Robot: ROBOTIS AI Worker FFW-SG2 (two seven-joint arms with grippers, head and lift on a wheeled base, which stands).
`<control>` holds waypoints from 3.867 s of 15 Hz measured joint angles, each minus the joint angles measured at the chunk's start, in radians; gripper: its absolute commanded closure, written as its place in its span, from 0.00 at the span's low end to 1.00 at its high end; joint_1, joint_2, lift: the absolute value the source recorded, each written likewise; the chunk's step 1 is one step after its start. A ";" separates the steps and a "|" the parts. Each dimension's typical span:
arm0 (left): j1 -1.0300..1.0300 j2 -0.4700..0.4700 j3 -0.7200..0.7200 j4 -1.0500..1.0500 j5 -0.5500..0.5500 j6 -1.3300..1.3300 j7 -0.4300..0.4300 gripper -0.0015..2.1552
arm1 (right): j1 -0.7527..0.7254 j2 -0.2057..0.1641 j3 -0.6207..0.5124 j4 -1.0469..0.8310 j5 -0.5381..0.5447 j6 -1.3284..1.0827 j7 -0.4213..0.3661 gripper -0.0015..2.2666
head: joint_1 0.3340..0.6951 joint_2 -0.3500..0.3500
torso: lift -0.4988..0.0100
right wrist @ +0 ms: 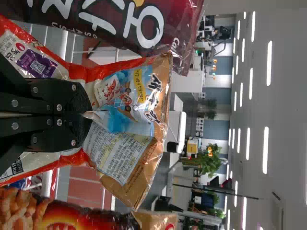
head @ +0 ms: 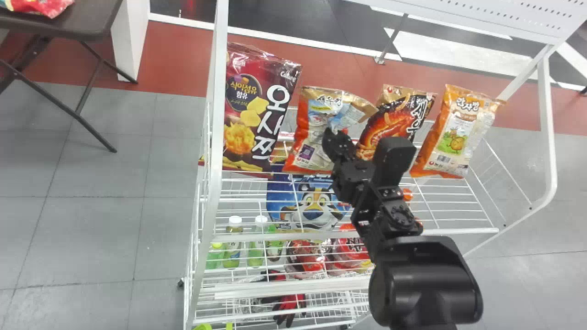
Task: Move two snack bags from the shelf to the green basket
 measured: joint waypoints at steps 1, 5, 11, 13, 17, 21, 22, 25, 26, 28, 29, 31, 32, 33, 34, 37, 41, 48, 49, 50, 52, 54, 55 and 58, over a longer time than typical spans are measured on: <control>0.003 0.000 0.000 -0.002 0.000 0.000 -0.002 0.95 | 0.025 0.000 -0.004 -0.031 -0.003 0.000 -0.012 0.99 | 1.00 0.00 | 0.95; 0.013 0.002 0.002 -0.011 0.000 -0.004 -0.008 0.95 | 0.168 -0.001 -0.019 -0.224 -0.046 0.040 0.039 0.99 | 1.00 0.00 | 0.95; -0.005 -0.009 0.015 -0.008 0.001 -0.003 -0.001 0.95 | 0.419 -0.008 -0.051 -0.652 -0.123 0.523 0.180 0.99 | 1.00 0.00 | 0.95; -0.012 -0.011 0.015 -0.005 0.002 -0.003 0.000 0.95 | 0.477 -0.008 -0.078 -0.752 -0.165 0.748 0.211 0.99 | 1.00 0.00 | 0.95; -0.014 -0.016 0.016 -0.004 0.002 -0.003 0.004 0.95 | 0.516 -0.021 -0.133 -0.836 -0.226 1.129 0.236 0.99 | 1.00 0.00 | 0.95; -0.015 -0.017 0.016 -0.003 0.002 -0.006 0.001 0.95 | 0.536 -0.041 -0.128 -0.828 -0.257 1.332 0.247 0.99 | 1.00 0.00 | 0.95; -0.015 -0.018 0.016 -0.003 0.002 -0.006 0.002 0.95 | 0.537 -0.044 -0.108 -0.812 -0.261 1.341 0.244 0.99 | 1.00 0.00 | 0.95; -0.015 -0.018 0.016 -0.005 0.002 -0.005 -0.002 0.95 | 0.538 -0.063 -0.015 -0.752 -0.267 1.346 0.225 0.99 | 1.00 0.00 | 0.95; -0.015 -0.018 0.015 -0.006 0.002 -0.004 -0.003 0.95 | 0.535 -0.068 0.018 -0.732 -0.267 1.346 0.218 0.99 | 1.00 0.00 | 0.95; -0.014 -0.017 0.015 -0.007 0.002 -0.003 -0.005 0.95 | 0.522 -0.079 0.093 -0.685 -0.265 1.346 0.205 0.99 | 1.00 0.00 | 0.95; -0.014 -0.016 0.016 -0.007 0.002 -0.003 -0.006 0.95 | 0.513 -0.081 0.117 -0.664 -0.265 1.346 0.199 0.99 | 1.00 0.00 | 0.95; -0.014 -0.016 0.018 -0.007 0.002 -0.003 -0.010 0.95 | 0.494 -0.082 0.153 -0.622 -0.257 1.346 0.194 0.94 | 1.00 0.00 | 0.95; -0.014 -0.015 0.019 -0.007 0.002 -0.003 -0.011 0.95 | 0.481 -0.083 0.164 -0.600 -0.254 1.346 0.192 0.62 | 1.00 0.00 | 0.95; -0.014 -0.014 0.019 -0.008 0.002 -0.003 -0.012 0.95 | 0.469 -0.083 0.169 -0.580 -0.253 1.346 0.192 0.15 | 1.00 0.00 | 0.95; -0.014 -0.013 0.019 -0.008 0.003 -0.003 -0.013 0.95 | 0.457 -0.084 0.171 -0.562 -0.249 1.346 0.193 0.00 | 1.00 0.00 | 0.95; -0.013 -0.010 0.020 -0.011 0.006 0.001 -0.013 0.95 | 0.437 -0.089 0.165 -0.519 -0.231 1.333 0.211 0.03 | 1.00 0.00 | 0.95; -0.012 -0.009 0.021 -0.012 0.006 0.003 -0.014 0.95 | 0.421 -0.083 0.100 -0.456 -0.287 1.140 0.255 0.04 | 1.00 0.00 | 0.95; -0.007 -0.009 0.025 -0.012 0.008 0.001 -0.017 0.95 | 0.438 -0.018 -0.136 -0.497 -0.338 0.511 0.282 0.04 | 1.00 0.00 | 0.95; -0.006 -0.009 0.025 -0.012 0.008 0.001 -0.017 0.95 | 0.438 -0.008 -0.170 -0.486 -0.339 0.393 0.280 0.04 | 1.00 0.00 | 0.95; -0.005 -0.009 0.024 -0.012 0.008 0.001 -0.017 0.95 | 0.432 0.001 -0.203 -0.469 -0.340 0.297 0.274 0.04 | 1.00 0.00 | 0.95; -0.005 -0.008 0.021 -0.012 0.007 0.002 -0.017 0.95 | 0.394 0.009 -0.263 -0.417 -0.341 0.199 0.262 0.04 | 1.00 0.00 | 0.95; -0.005 -0.006 0.014 -0.012 0.003 0.005 -0.017 0.95 | 0.336 0.010 -0.322 -0.343 -0.345 0.151 0.257 0.04 | 1.00 0.00 | 0.95; -0.007 -0.005 0.009 -0.012 0.000 0.012 -0.018 0.95 | 0.303 0.010 -0.354 -0.295 -0.347 0.108 0.257 0.04 | 1.00 0.00 | 0.95; -0.012 -0.001 0.003 -0.011 -0.006 0.029 -0.021 0.95 | 0.171 -0.003 -0.426 -0.140 -0.332 0.018 0.255 0.04 | 1.00 0.00 | 0.95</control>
